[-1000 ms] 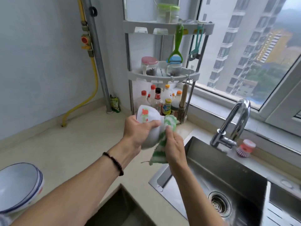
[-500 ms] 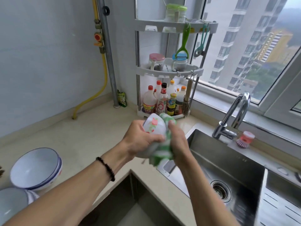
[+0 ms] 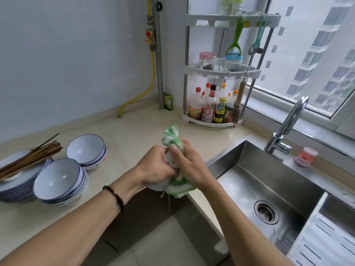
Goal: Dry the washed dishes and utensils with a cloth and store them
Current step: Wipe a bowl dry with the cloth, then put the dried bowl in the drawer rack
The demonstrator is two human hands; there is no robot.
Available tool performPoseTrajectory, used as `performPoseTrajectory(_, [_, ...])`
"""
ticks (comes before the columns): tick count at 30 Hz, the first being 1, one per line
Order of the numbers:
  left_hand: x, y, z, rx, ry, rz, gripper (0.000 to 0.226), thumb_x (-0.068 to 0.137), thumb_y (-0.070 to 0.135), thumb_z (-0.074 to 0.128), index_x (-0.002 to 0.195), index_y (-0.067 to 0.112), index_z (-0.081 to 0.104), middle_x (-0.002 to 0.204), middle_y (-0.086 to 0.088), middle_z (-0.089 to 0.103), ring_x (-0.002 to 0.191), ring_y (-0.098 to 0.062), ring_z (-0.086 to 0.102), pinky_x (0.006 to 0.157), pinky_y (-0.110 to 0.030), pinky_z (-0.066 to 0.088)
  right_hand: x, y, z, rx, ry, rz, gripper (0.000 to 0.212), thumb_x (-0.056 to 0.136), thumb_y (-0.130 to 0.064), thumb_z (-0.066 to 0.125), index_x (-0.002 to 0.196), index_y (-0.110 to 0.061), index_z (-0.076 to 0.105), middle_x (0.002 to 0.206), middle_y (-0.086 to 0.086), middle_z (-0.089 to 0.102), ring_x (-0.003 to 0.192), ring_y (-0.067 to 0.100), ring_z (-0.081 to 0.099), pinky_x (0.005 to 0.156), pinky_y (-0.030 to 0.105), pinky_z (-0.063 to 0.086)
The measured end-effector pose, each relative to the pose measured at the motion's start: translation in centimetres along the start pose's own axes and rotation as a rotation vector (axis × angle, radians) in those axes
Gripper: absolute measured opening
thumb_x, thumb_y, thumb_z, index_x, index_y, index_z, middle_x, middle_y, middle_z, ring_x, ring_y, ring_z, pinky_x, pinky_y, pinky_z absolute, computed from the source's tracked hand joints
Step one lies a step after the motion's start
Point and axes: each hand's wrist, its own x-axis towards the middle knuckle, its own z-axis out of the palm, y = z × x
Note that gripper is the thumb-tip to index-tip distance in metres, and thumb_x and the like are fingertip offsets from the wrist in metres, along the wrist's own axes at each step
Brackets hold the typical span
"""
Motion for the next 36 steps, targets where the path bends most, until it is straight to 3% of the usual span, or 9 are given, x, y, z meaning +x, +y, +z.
performPoseTrajectory(3, [-2.7, -0.9, -0.9, 0.014, -0.077, -0.022, 0.018, 0.072, -0.001, 0.083, 0.074, 0.01, 0.069, 0.062, 0.007, 0.065, 0.056, -0.007, 0.058, 0.055, -0.02, 0.044, -0.1, -0.3, 0.3, 0.335, -0.031, 0.244, 0.037, 0.104, -0.04, 0.046, 0.085, -0.02, 0.07, 0.079, -0.001, 0.069, 0.071, 0.009, 0.066, 0.076, 0.027, 0.052])
performPoseTrajectory(9, [-6.9, -5.7, -4.0, 0.068, 0.051, -0.09, 0.017, 0.07, -0.001, 0.068, 0.06, 0.008, 0.057, 0.053, 0.008, 0.051, 0.052, -0.009, 0.047, 0.05, -0.022, 0.035, -2.4, -0.8, 9.2, 0.065, -0.067, 0.027, 0.019, 0.102, -0.042, 0.051, 0.095, -0.029, 0.062, 0.102, -0.004, 0.066, 0.095, 0.011, 0.063, 0.088, 0.03, 0.049])
performPoseTrajectory(13, [-12.1, -9.9, -6.0, 0.04, 0.029, -0.059, 0.023, 0.065, 0.014, 0.075, 0.06, 0.01, 0.053, 0.057, 0.005, 0.046, 0.055, -0.012, 0.039, 0.053, -0.028, 0.029, -3.0, -1.4, 13.3, 0.461, -0.211, 0.501, 0.036, 0.082, -0.048, 0.072, 0.095, -0.016, 0.065, 0.085, 0.01, 0.066, 0.073, 0.022, 0.066, 0.07, 0.032, 0.055])
performPoseTrajectory(18, [-18.8, -15.7, -8.6, 0.27, 0.009, 0.02, 0.031, 0.067, 0.019, 0.076, 0.06, 0.011, 0.047, 0.052, 0.007, 0.039, 0.049, -0.007, 0.033, 0.051, -0.029, 0.028, -5.6, -1.3, 19.3, 0.538, -0.36, 0.862, 0.032, 0.087, -0.037, 0.063, 0.09, -0.005, 0.065, 0.065, 0.014, 0.066, 0.053, 0.026, 0.065, 0.062, 0.031, 0.052])
performPoseTrajectory(21, [-23.4, -19.7, -10.3, 0.52, -0.015, 0.043, 0.039, 0.077, 0.02, 0.073, 0.059, 0.018, 0.039, 0.047, 0.004, 0.035, 0.052, -0.015, 0.037, 0.048, -0.019, 0.023, -7.6, -0.4, 24.4, 0.492, -0.394, 0.908, 0.034, 0.087, -0.033, 0.063, 0.104, -0.004, 0.064, 0.077, 0.018, 0.07, 0.065, 0.032, 0.069, 0.075, 0.041, 0.056])
performPoseTrajectory(24, [-27.8, -24.5, -12.5, 0.701, -0.054, -0.002, 0.035, 0.082, 0.022, 0.067, 0.062, 0.019, 0.038, 0.054, 0.0, 0.043, 0.06, -0.021, 0.042, 0.055, -0.031, 0.03, -10.1, 0.6, 30.1, 0.413, -0.465, 0.948, 0.043, 0.084, -0.018, 0.064, 0.125, -0.006, 0.059, 0.098, 0.026, 0.069, 0.084, 0.043, 0.069, 0.085, 0.066, 0.053])
performPoseTrajectory(27, [-32.1, -29.1, -14.4, 0.707, -0.042, -0.066, 0.022, 0.08, 0.035, 0.07, 0.075, 0.019, 0.056, 0.077, -0.001, 0.062, 0.083, -0.025, 0.059, 0.076, -0.036, 0.045, -12.6, 1.2, 36.3, 0.403, -0.42, 0.989, 0.049, 0.074, -0.003, 0.052, 0.122, 0.001, 0.057, 0.097, 0.025, 0.064, 0.084, 0.043, 0.065, 0.086, 0.066, 0.053])
performPoseTrajectory(31, [-37.5, -35.1, -16.2, 0.319, 0.381, -0.2, 0.057, 0.065, 0.074, 0.063, 0.091, 0.024, 0.071, 0.102, 0.009, 0.069, 0.106, -0.003, 0.058, 0.096, -0.023, 0.041, -15.0, 2.2, 42.9, 0.322, -0.379, 1.019, 0.061, 0.048, -0.008, 0.056, 0.108, 0.002, 0.055, 0.085, 0.02, 0.057, 0.076, 0.039, 0.061, 0.083, 0.055, 0.053])
performPoseTrajectory(36, [-40.1, -42.3, -19.2, -0.902, 1.149, -0.755, 0.052, 0.106, 0.047, 0.038, 0.112, 0.003, 0.065, 0.098, -0.011, 0.069, 0.096, -0.03, 0.066, 0.078, -0.037, 0.053, -16.4, 2.7, 47.5, 0.206, -0.362, 1.029, 0.046, 0.065, -0.005, 0.055, 0.11, 0.001, 0.056, 0.087, 0.019, 0.054, 0.074, 0.037, 0.057, 0.063, 0.041, 0.053])
